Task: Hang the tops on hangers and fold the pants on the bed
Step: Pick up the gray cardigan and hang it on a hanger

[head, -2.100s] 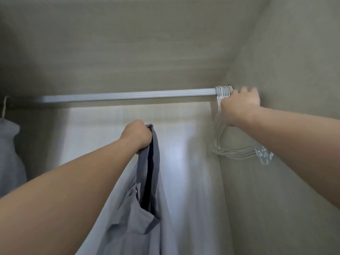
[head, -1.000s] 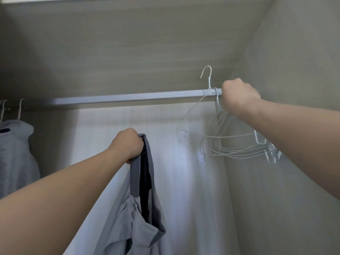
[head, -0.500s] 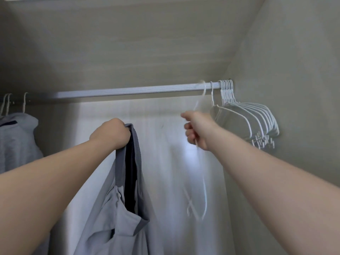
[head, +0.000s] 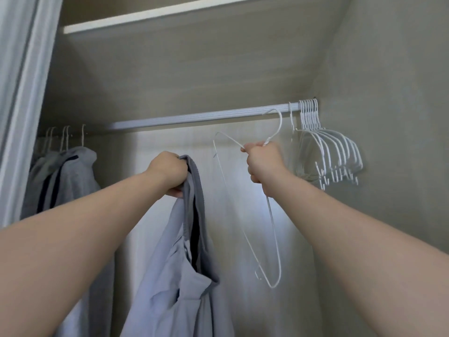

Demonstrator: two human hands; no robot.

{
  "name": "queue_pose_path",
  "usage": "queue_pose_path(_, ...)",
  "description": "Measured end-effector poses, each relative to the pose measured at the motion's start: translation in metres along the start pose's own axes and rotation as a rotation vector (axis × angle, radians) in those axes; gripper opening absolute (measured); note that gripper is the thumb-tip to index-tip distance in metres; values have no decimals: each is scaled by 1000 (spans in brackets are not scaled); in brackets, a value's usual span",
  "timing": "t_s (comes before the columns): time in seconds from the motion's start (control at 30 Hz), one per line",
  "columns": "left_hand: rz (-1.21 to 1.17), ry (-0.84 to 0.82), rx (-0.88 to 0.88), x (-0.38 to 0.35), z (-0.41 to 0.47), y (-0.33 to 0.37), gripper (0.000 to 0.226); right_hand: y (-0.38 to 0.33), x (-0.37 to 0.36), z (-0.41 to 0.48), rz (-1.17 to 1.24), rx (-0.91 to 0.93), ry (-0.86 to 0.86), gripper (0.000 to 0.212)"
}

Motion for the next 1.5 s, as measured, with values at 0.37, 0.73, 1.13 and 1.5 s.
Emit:
queue_pose_path(0.37, -57, 406, -122, 135, -111, 131, 24, -63, 2, -90, 169, 122, -162, 13)
queue_pose_path(0.73, 241, 644, -83, 263, -280, 278, 24, -162, 13, -258, 536, 122, -526, 20)
queue_pose_path(1.13, 941, 717, 389, 403, -467, 367, 13, -278, 11, -459, 835, 95, -1022, 19)
queue_pose_path(1.5, 1245, 620, 899, 519, -703, 416, 18, -268, -8, -693, 972, -96, -1521, 25)
Point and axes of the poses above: each hand's wrist, its own z-axis towards the middle knuckle, its own x-axis out of the back of the hand, y = z × x, the point moved 10 cm from there along z, towards the middle knuckle, and after that the axes turned 8 degrees about -x, right-handed, at the moved point
